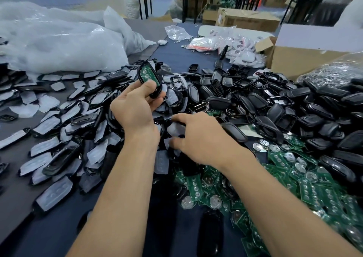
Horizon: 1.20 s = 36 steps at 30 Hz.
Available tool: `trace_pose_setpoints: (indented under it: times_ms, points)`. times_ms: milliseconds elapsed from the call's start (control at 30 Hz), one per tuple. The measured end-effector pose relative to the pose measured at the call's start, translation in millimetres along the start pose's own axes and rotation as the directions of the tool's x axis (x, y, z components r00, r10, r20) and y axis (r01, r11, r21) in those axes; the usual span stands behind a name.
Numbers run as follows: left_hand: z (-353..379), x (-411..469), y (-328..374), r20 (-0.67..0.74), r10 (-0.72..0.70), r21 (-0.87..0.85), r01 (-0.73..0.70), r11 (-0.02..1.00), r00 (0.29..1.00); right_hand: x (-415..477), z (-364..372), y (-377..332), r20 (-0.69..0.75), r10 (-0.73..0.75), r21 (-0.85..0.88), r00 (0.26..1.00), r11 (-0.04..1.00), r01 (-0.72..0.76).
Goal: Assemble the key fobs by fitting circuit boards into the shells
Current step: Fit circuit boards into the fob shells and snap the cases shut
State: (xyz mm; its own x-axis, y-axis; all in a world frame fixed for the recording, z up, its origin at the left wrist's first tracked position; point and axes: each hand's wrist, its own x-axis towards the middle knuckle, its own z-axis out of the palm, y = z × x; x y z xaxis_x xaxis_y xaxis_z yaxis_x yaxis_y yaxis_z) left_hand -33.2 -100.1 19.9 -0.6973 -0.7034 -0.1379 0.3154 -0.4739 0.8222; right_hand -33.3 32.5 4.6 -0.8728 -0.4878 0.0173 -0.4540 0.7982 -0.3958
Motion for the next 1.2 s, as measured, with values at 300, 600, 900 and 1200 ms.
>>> trace_pose_setpoints:
  times_ms: [300, 600, 900, 1200]
  points:
    - [0, 1, 4, -0.026, 0.046, 0.001, -0.046, 0.999, 0.999, 4, -2, 18, -0.197, 0.234, 0.419, 0.952, 0.898, -0.134]
    - [-1, 1, 4, -0.033, 0.053, -0.004, -0.053, 0.999, 0.998, 3, -9, 15, -0.243, 0.316, 0.596, 0.917, 0.795, -0.116]
    - [-1, 2, 5, -0.052, 0.076, -0.008, -0.077, 0.997, 0.996, 21, 13, -26, -0.102, 0.196, 0.282, 0.975, 0.946, -0.160]
    - [-3, 3, 6, -0.043, 0.081, -0.002, -0.081, 0.997, 0.996, 33, 11, -28, 0.032, 0.306, 0.469, 0.952, 0.836, -0.284]
